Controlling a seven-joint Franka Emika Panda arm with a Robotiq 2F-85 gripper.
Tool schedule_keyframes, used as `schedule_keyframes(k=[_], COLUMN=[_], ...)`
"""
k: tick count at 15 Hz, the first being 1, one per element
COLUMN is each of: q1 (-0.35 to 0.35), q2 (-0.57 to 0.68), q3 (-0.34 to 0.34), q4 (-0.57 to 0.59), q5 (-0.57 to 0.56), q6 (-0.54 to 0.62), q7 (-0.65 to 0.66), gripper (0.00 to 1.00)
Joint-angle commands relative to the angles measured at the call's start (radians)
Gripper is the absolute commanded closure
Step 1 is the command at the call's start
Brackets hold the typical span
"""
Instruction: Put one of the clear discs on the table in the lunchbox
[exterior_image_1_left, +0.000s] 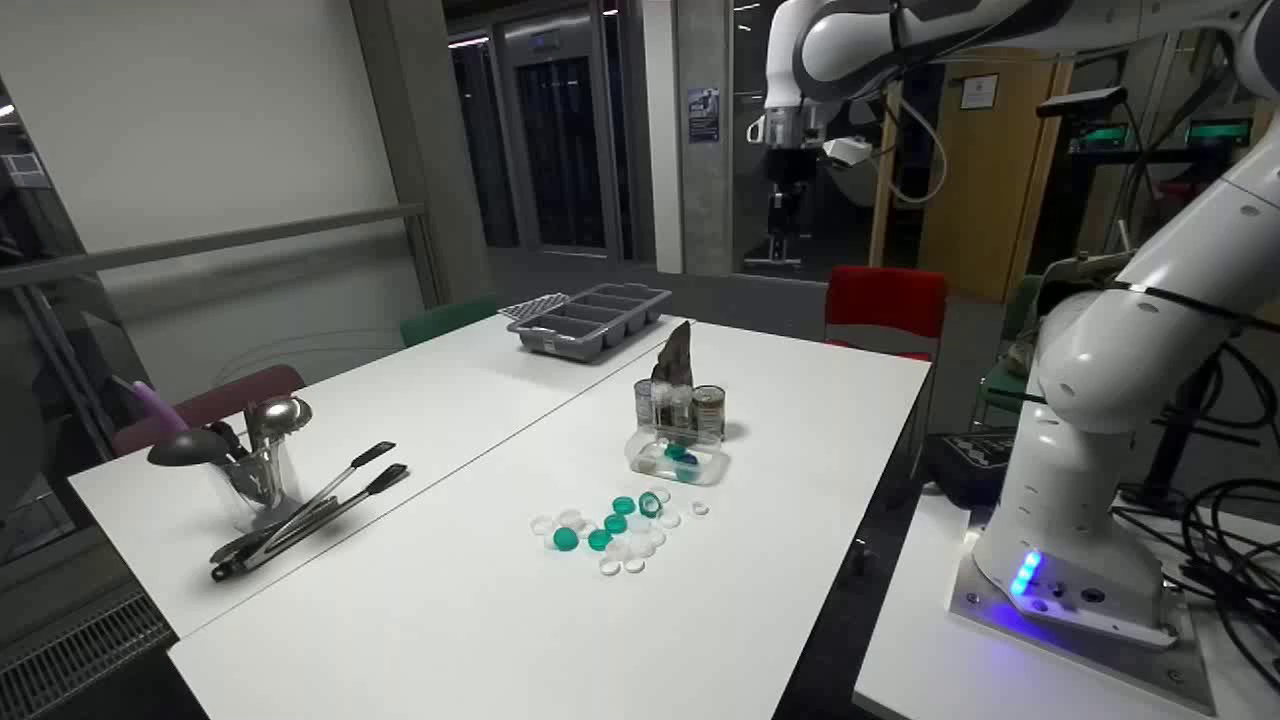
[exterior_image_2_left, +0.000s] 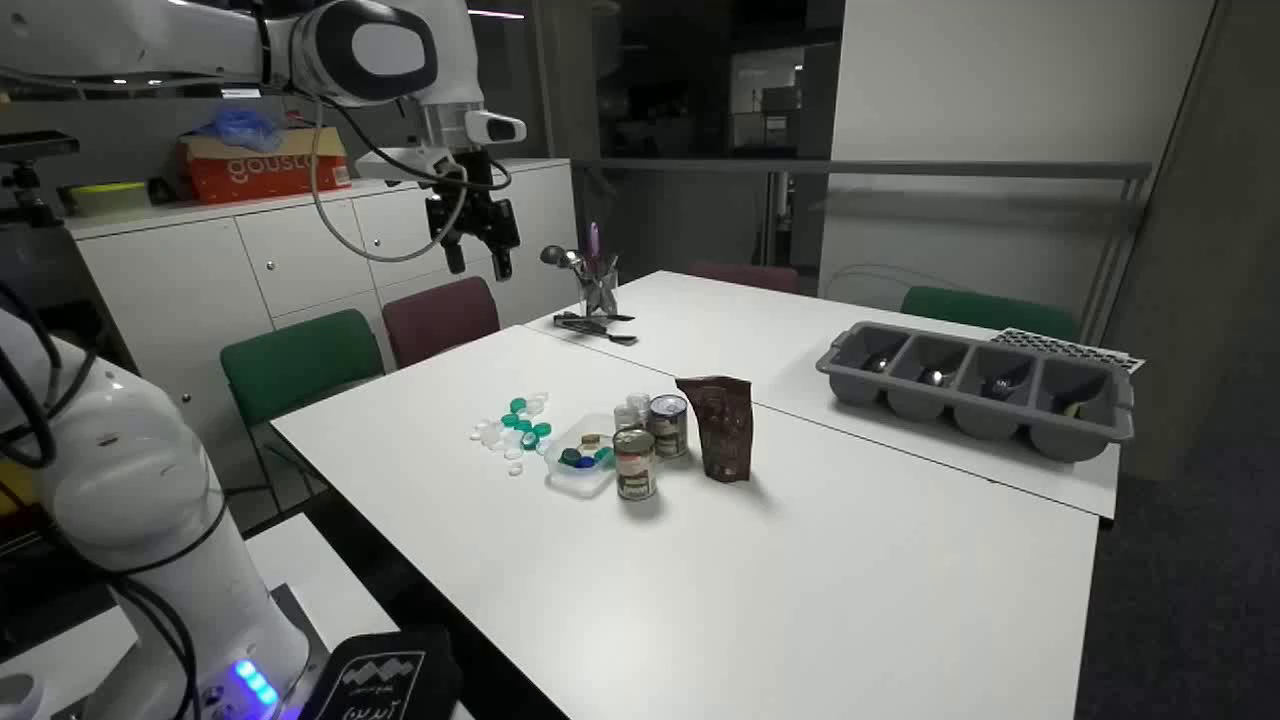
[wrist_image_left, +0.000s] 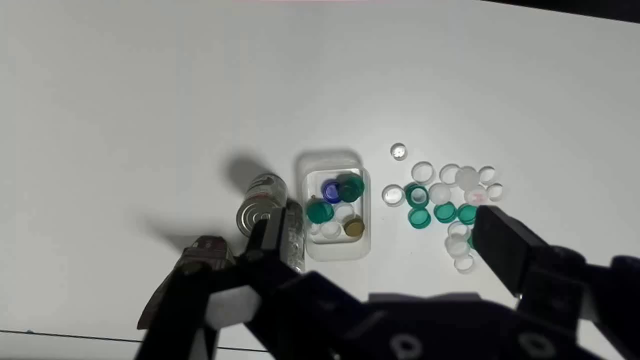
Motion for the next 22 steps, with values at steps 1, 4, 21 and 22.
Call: schedule_keyframes(k=[1, 4, 21, 22], q1=[-0.007, -0.007, 0.068, 0.066], q2=[0.001, 0.001, 0.579, 0.607], q3=[0.006, 0.006, 0.088, 0.100], q4=[0.002, 0.002, 0.495, 0.528], q5=[0.003, 0.003, -0.027, -0.030], q6=[-0.002, -0.002, -0.045, -0.067], q7=[-0.003, -0.003, -0.449, -0.466], gripper=[0.00, 0.00, 0.00, 0.00])
